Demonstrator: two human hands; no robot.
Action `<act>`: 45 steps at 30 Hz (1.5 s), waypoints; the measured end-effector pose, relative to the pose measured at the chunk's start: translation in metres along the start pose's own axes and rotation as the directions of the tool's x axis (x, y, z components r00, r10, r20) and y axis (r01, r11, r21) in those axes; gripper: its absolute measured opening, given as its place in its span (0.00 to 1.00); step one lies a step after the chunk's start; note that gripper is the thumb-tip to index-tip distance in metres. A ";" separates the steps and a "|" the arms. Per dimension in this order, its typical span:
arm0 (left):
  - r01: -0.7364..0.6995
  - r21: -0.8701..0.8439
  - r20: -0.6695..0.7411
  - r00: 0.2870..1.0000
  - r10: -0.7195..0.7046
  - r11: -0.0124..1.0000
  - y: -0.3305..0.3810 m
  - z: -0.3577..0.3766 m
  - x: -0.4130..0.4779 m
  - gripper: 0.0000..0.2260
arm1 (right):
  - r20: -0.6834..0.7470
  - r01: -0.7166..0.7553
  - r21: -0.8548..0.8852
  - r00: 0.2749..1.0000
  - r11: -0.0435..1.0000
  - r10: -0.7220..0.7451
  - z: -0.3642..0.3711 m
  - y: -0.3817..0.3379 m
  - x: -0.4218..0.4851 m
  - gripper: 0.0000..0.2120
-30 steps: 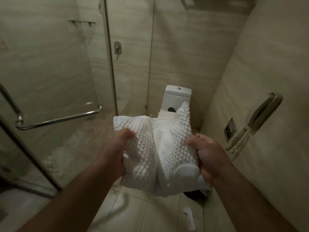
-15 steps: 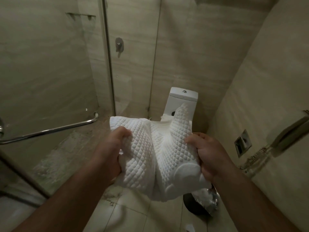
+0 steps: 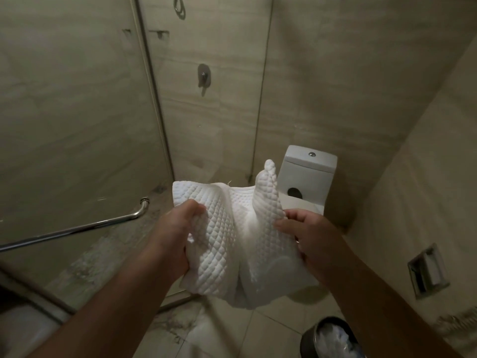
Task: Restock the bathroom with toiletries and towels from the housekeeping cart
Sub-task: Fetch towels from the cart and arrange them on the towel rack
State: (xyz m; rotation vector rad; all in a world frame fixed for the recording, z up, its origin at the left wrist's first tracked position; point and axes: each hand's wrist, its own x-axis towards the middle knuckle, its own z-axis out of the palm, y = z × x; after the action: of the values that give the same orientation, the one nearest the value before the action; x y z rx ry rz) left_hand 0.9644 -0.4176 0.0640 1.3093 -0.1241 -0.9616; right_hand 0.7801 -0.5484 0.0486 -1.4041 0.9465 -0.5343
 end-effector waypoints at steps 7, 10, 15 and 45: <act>0.072 0.062 -0.045 0.997 -0.069 0.996 0.004 0.020 0.049 0.20 | -0.044 -0.064 0.097 0.997 0.993 0.069 -0.004 0.006 0.051 0.06; 0.097 0.082 -0.047 0.995 -0.093 0.992 0.008 0.032 0.079 0.17 | -0.089 -0.090 0.141 0.991 0.986 0.103 -0.008 0.005 0.073 0.06; 0.110 0.175 0.076 0.989 -0.125 0.978 0.030 0.065 0.124 0.19 | -0.216 -0.055 0.161 0.972 0.985 0.090 -0.027 -0.010 0.107 0.03; 0.030 0.338 0.297 0.945 -0.137 0.941 0.021 0.284 0.272 0.06 | -0.413 -0.082 0.302 0.887 0.950 0.207 -0.183 -0.005 0.255 0.07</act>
State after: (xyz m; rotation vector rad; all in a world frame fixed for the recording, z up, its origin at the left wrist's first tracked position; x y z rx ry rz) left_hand 0.9813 -0.8105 0.0543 1.4635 -0.4992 -1.2617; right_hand 0.7737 -0.8602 0.0108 -0.9625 1.2750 -0.8592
